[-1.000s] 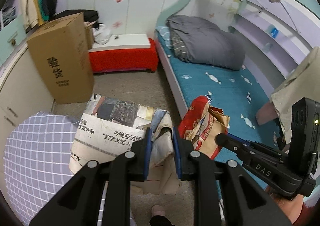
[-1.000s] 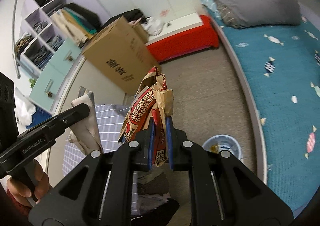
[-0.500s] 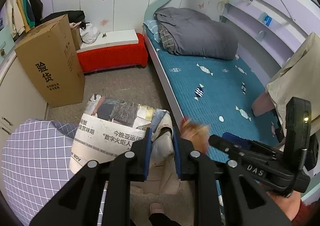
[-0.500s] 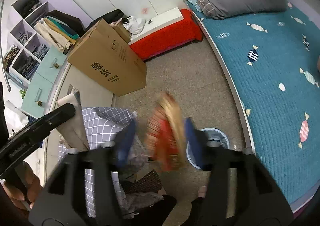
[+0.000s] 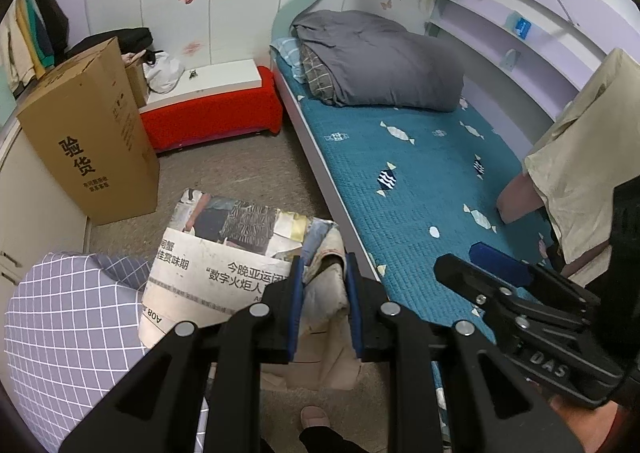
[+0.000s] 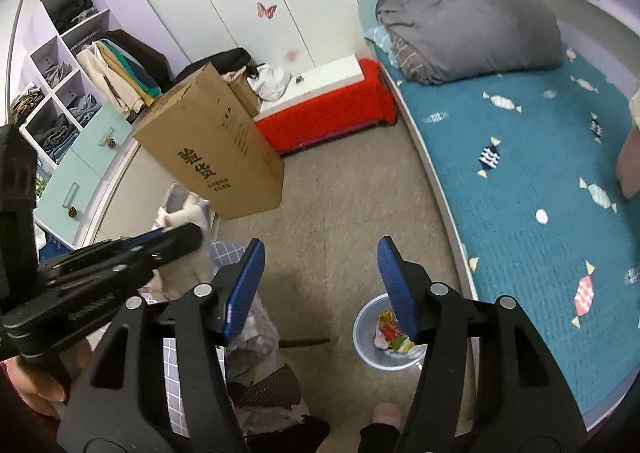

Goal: Collect trash
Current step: 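Open right tool dropping the paper bag into the bucket while left tool drops the newspaper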

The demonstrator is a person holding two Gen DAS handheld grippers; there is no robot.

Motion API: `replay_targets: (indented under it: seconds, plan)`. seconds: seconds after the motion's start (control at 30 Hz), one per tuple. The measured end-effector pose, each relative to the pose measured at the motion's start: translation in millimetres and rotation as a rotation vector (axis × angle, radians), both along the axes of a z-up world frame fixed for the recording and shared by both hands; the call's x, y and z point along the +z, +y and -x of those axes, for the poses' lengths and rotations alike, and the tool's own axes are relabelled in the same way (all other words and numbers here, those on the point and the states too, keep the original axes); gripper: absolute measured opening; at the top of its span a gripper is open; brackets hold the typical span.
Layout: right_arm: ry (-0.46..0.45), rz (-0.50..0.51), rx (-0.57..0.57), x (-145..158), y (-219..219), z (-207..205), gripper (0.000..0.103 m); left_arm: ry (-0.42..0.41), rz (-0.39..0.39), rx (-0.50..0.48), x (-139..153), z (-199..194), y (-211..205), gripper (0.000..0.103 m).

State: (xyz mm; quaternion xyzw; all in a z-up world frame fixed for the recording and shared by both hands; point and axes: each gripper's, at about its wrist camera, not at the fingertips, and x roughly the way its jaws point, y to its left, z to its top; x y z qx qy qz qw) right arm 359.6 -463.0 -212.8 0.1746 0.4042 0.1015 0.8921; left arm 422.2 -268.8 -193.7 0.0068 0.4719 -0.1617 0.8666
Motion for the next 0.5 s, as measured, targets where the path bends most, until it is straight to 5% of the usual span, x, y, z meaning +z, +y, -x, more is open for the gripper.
replay_targets:
  seconds: [0.5]
  plan:
    - [-0.077, 0.02, -0.076, 18, -23, 15, 0.066, -0.019, 0.016, -0.081, 4, -1, -40, 0.02]
